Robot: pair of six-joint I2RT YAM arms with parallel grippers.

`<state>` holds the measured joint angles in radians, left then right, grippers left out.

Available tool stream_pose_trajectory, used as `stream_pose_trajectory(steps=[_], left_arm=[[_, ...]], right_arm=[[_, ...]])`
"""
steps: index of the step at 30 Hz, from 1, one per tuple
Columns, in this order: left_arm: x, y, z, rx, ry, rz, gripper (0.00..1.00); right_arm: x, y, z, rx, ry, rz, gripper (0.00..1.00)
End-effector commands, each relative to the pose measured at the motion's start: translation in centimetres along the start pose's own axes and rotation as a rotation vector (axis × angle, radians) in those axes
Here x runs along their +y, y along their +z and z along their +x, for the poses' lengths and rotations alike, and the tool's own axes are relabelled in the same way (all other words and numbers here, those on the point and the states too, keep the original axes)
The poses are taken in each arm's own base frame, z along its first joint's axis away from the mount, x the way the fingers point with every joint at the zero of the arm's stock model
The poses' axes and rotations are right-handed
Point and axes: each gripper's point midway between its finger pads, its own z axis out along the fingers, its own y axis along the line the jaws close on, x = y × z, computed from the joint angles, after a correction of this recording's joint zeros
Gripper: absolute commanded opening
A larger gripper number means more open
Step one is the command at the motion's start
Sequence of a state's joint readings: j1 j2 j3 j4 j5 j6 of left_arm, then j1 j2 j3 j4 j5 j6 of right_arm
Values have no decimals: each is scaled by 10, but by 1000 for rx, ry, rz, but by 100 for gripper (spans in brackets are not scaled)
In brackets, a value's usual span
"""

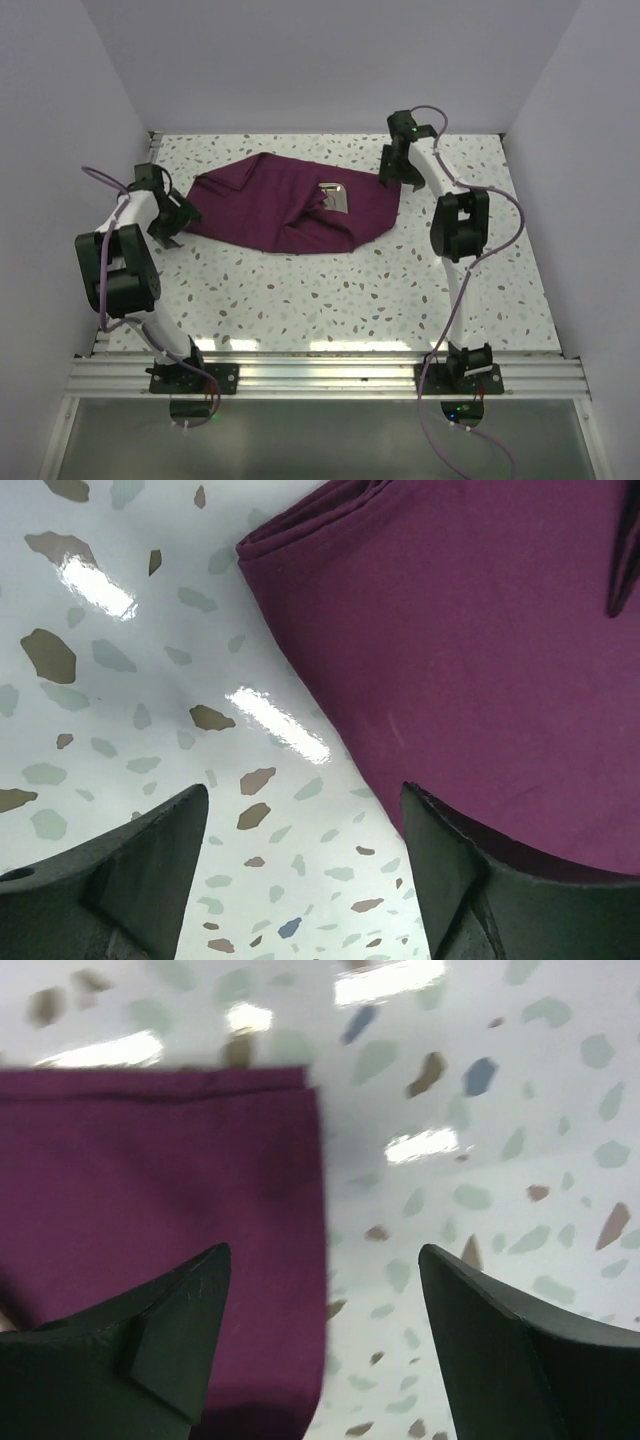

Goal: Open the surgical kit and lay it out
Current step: Open the surgical kit at the center of the board.

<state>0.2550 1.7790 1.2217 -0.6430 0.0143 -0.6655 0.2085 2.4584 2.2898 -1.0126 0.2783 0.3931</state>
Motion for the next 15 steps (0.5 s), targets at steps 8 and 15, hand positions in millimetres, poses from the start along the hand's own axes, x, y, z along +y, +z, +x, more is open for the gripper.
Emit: stream_pose_trajectory(steps=[8,15], left_arm=[[-47,-24,-51,-211,81,116,70],[-119,-3,-64,-259,170,228,59]], right_arm=[[177,-147,25,-92,-133,-568,81],[169,-134,47,-22,-150,-507,79]])
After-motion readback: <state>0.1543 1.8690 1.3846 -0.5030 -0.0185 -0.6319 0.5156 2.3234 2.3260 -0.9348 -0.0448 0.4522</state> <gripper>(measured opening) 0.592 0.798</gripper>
